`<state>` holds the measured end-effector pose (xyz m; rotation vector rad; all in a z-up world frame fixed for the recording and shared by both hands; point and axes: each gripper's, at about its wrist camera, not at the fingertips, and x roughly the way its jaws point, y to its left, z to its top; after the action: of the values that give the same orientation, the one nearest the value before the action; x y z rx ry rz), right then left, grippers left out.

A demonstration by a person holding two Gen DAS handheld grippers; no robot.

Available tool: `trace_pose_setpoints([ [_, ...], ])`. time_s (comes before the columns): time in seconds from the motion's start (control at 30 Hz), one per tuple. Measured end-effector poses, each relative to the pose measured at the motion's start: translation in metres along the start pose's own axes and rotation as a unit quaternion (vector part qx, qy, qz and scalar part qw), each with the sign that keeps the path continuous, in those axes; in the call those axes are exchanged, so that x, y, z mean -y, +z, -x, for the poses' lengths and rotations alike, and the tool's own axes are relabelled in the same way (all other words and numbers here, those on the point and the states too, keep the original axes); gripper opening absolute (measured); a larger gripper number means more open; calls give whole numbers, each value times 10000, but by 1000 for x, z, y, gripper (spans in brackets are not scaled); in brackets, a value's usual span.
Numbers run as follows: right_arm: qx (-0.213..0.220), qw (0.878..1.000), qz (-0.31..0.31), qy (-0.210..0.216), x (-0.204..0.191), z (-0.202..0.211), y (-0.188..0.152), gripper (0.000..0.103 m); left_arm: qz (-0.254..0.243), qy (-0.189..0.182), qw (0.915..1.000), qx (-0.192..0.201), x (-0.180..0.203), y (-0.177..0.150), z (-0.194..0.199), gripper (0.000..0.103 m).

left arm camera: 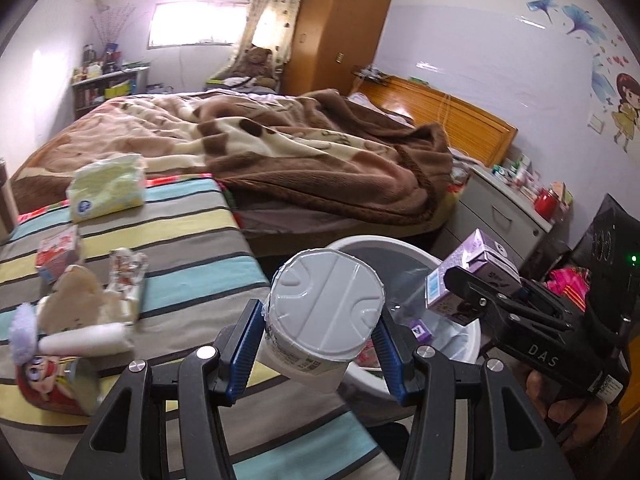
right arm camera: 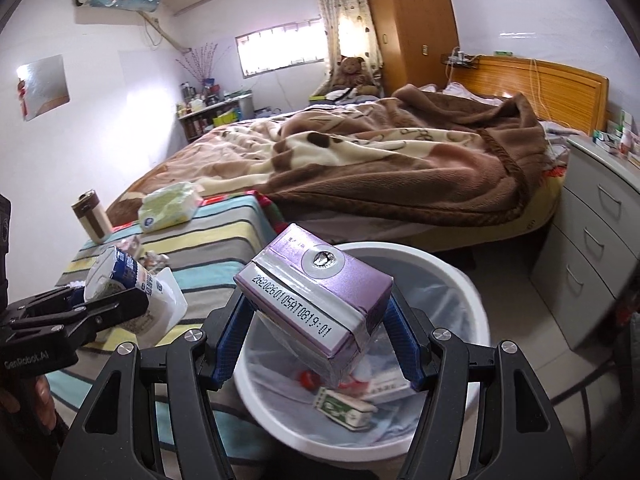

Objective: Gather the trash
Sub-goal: 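Carry the white-lidded can with the left gripper while the right gripper carries the carton over the bin, then open the right gripper to drop the carton while the left gripper releases the can into the bin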

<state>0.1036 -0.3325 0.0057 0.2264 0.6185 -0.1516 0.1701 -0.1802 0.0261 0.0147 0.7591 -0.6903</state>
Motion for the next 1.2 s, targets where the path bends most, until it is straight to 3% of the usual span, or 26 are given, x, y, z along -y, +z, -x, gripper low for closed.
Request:
trace_pose_setpoints([
  [0.43, -339, 9989, -197, -258, 35, -10, -9, 66, -334, -152, 9988, -326, 43, -5, -40, 54],
  [1.0, -536, 9975, -239, -392, 49, -18, -12, 66, -496, -288, 9971, -498, 63, -7, -61, 54],
  [1.2, -507, 9973, -332, -410, 50, -17, -12, 75, -404, -299, 9974, -514, 60, -8, -61, 63],
])
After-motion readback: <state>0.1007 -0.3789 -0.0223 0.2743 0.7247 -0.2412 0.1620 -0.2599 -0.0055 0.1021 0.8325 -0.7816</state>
